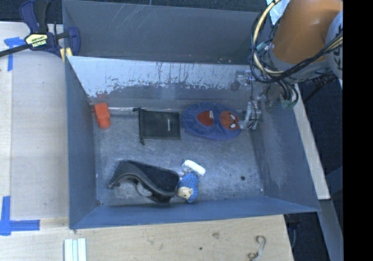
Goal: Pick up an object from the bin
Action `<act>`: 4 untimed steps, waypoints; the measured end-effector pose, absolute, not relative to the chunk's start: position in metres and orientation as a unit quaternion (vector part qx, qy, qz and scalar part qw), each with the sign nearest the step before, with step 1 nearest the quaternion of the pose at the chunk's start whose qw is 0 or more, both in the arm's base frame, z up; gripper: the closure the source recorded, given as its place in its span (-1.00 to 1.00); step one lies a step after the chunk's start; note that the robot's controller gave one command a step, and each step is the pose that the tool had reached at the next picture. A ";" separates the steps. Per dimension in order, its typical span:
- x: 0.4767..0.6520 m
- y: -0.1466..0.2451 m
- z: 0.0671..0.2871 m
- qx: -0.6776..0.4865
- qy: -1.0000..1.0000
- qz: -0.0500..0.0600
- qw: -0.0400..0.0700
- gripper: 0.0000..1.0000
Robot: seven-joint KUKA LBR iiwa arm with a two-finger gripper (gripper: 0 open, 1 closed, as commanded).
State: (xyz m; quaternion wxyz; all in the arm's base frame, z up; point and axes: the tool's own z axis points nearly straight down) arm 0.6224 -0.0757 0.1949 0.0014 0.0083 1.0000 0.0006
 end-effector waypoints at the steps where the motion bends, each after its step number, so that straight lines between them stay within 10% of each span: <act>1: 0.605 -0.065 0.070 0.220 0.976 0.000 0.004 -1.00; 2: 0.605 -0.064 0.073 0.218 0.976 0.001 0.003 1.00; 4: 0.609 -0.060 0.073 0.266 0.964 0.000 -0.001 1.00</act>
Offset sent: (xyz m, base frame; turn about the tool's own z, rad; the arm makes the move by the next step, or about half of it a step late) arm -0.0193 0.0114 -0.1249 0.4267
